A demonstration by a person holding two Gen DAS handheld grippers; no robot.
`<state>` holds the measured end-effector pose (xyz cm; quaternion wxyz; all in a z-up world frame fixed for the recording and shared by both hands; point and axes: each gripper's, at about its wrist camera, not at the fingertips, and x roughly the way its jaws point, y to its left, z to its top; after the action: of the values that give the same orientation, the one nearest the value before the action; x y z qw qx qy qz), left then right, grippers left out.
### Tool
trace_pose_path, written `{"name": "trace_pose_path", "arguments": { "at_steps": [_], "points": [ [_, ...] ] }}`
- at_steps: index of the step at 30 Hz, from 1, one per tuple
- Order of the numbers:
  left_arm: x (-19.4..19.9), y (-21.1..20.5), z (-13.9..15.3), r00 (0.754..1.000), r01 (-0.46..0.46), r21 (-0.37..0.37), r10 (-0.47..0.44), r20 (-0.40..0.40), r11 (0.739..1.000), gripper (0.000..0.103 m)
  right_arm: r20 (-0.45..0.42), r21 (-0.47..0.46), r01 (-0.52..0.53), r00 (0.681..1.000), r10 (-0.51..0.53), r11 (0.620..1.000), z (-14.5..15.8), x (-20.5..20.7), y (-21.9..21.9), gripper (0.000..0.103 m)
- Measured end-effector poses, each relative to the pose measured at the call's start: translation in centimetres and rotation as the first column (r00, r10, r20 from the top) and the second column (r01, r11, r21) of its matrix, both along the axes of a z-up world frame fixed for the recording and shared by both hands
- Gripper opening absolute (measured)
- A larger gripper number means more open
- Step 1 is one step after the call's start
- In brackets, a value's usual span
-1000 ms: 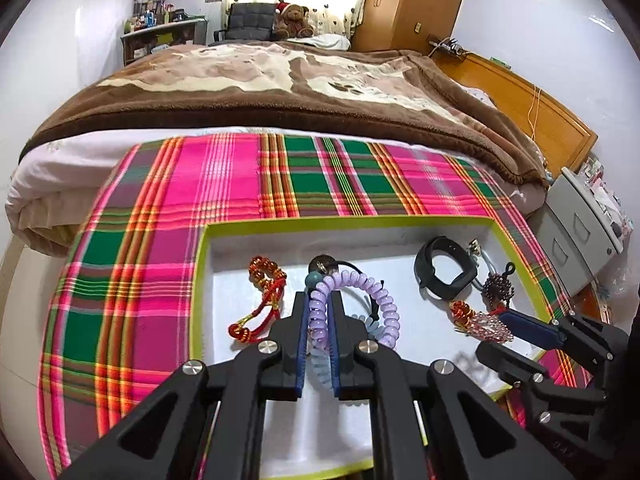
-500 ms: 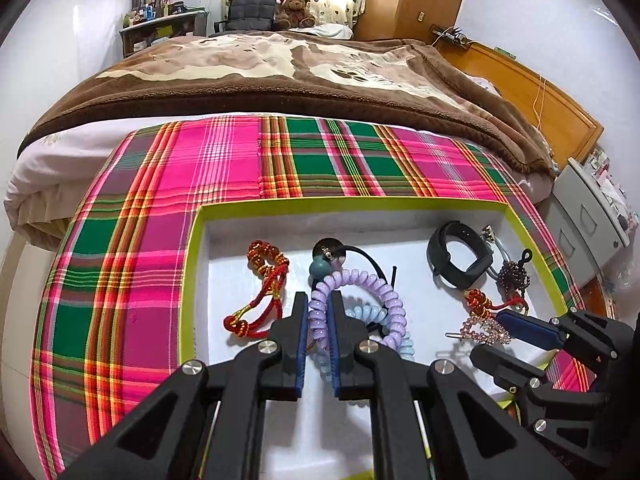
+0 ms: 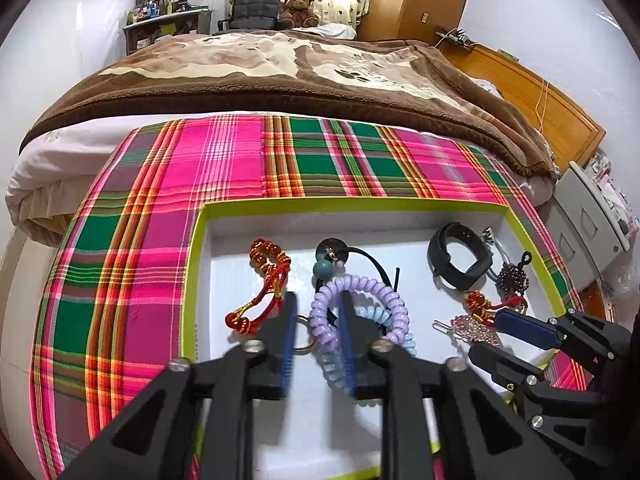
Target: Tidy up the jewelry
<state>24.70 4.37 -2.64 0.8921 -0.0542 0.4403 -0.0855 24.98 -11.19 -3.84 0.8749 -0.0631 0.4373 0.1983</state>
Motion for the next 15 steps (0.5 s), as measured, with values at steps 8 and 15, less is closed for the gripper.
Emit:
{"name": "trace_pose_path", "arguments": {
  "at_steps": [8, 15],
  "points": [
    [-1.3, -0.6, 1.0, 1.0, 0.018, 0.003, -0.018, 0.016, 1.0, 0.044, 0.018, 0.032, 0.023, 1.0, -0.024, 0.999, 0.8, -0.6, -0.8, 0.039],
    [-4.3, -0.4, 3.1, 0.997, -0.026, 0.003, 0.025, 0.071, 1.0, 0.047, 0.052, 0.081, 0.068, 0.996, -0.072, 0.994, 2.6, -2.7, -2.0, 0.042]
  ]
}}
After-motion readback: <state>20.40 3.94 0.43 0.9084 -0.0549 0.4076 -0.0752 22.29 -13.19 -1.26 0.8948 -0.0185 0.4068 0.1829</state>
